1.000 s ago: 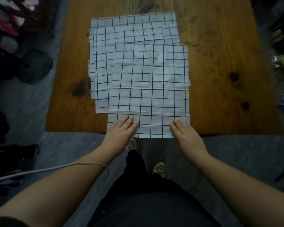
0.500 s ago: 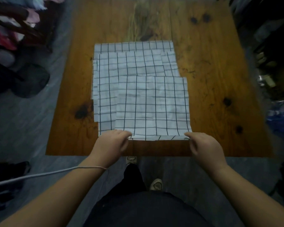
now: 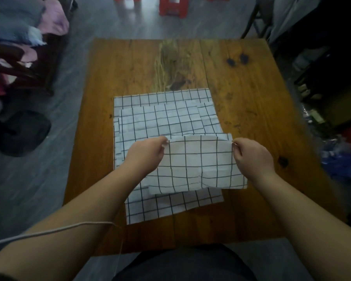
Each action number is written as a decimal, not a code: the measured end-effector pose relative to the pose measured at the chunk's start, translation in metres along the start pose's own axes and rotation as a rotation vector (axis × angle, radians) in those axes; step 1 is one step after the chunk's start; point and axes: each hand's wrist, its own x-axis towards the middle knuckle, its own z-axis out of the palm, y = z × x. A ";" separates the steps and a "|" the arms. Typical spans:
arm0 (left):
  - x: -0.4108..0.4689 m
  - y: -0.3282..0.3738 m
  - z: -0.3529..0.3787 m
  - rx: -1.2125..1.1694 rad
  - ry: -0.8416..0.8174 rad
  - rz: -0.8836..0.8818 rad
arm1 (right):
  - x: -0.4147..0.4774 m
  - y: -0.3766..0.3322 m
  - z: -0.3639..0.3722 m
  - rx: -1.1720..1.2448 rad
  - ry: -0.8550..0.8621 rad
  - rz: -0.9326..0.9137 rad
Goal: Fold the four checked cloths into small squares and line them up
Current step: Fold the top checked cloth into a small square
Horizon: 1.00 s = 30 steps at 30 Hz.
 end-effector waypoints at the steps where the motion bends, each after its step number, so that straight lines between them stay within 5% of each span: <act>1: 0.013 -0.002 0.003 0.008 -0.033 -0.025 | 0.012 0.001 0.003 -0.009 -0.013 0.011; 13: 0.099 -0.013 0.067 0.087 -0.216 -0.217 | 0.095 0.029 0.079 0.084 -0.308 0.188; 19: 0.076 -0.016 0.069 0.082 -0.013 -0.082 | 0.088 0.035 0.082 0.184 -0.250 0.222; 23: 0.042 -0.005 0.070 0.077 -0.030 -0.012 | 0.051 0.034 0.072 0.240 -0.160 0.276; 30: -0.028 0.012 0.099 0.028 -0.167 0.147 | -0.048 0.023 0.077 0.503 -0.083 0.654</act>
